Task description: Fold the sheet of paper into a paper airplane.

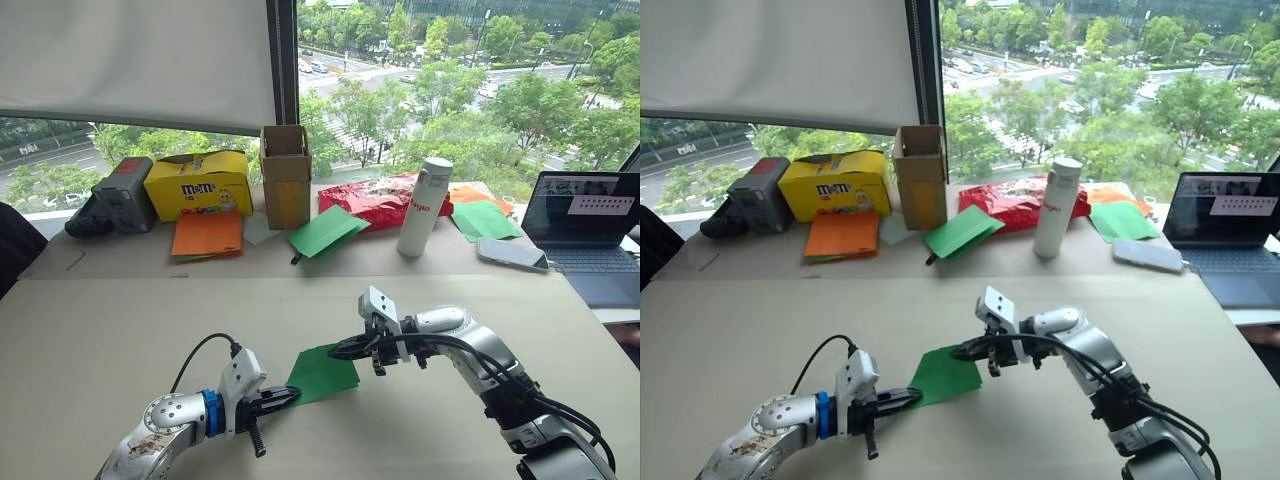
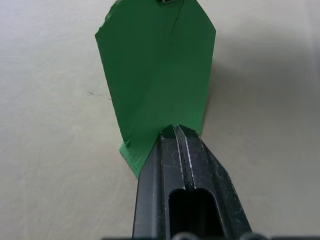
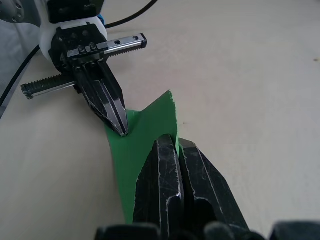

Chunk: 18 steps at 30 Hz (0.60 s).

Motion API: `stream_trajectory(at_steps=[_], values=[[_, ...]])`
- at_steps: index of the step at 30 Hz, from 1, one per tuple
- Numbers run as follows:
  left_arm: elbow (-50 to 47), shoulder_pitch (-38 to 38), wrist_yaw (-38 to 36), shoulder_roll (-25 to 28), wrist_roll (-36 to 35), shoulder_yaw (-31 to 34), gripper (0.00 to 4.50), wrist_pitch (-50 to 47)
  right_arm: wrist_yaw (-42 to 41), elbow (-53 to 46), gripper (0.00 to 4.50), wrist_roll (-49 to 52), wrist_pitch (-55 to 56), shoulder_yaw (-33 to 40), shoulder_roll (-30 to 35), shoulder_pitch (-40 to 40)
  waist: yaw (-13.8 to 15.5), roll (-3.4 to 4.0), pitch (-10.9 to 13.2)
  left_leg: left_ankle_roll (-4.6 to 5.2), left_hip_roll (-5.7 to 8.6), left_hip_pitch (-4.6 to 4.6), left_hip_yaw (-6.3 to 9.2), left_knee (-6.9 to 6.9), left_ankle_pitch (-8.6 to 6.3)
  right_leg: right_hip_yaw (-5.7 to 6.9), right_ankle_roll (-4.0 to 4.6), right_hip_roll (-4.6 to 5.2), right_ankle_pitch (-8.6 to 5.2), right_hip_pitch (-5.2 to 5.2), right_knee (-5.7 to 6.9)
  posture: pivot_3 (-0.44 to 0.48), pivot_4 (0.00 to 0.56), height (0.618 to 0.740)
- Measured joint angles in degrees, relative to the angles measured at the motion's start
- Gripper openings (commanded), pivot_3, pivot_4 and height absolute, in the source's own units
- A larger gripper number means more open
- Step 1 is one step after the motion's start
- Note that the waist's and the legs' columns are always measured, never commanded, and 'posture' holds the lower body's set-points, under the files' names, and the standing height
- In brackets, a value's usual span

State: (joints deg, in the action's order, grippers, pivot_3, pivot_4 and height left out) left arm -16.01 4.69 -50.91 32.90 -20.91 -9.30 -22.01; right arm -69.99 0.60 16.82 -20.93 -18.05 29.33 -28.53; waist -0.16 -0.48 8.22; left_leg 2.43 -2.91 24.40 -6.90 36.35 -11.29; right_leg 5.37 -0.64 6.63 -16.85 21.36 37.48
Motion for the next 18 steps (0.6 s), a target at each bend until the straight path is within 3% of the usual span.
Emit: stream_trajectory(at_steps=[3,7,10,16,18], values=[[1.0,-0.6,-1.0,-0.2,-0.1,-0.1,0.00,0.5,-1.8,0.0,0.02,-1.1,9.2,0.1,0.7,1.9,0.2,0.01,0.0,0.00,0.02,-0.01,0.00,0.00,0.00,0.00,-0.05,-0.01,-0.02,-0.01,-0.01,0.000,0.150,0.740],[3.3,-2.2,-3.1,-0.2,-0.1,-1.0,0.00,2.0,-3.7,2.9,0.02,-7.7,35.8,-0.4,2.6,5.5,0.8,0.03,0.0,0.00,0.04,-0.08,0.00,-0.06,0.00,0.00,-0.28,-0.06,-0.06,-0.19,-0.33,0.000,0.150,0.740],[3.6,-2.3,-3.7,-0.2,-0.1,-1.1,0.00,2.2,-3.4,5.7,0.02,-10.2,44.9,-0.6,2.9,6.4,0.7,0.03,0.0,0.01,0.05,-0.09,-0.02,-0.07,0.01,-0.03,-0.29,-0.05,-0.04,-0.21,-0.35,0.000,0.150,0.740],[4.3,-2.4,-4.5,-0.2,-0.1,-1.1,0.00,2.9,5.9,20.8,0.02,-24.0,73.8,-2.0,3.7,4.4,0.7,0.12,0.0,0.12,0.06,-0.17,-0.08,-0.07,0.10,-0.09,-0.46,-0.05,-0.12,-0.26,-0.35,0.000,0.150,0.740],[4.3,-2.4,-4.6,-0.2,-0.1,-1.1,0.00,3.1,8.6,23.0,0.02,-26.7,78.4,-2.1,3.7,3.4,0.7,0.14,0.1,0.11,0.06,-0.18,-0.07,-0.07,0.11,-0.09,-0.45,-0.05,-0.11,-0.27,-0.35,0.000,0.150,0.740]])
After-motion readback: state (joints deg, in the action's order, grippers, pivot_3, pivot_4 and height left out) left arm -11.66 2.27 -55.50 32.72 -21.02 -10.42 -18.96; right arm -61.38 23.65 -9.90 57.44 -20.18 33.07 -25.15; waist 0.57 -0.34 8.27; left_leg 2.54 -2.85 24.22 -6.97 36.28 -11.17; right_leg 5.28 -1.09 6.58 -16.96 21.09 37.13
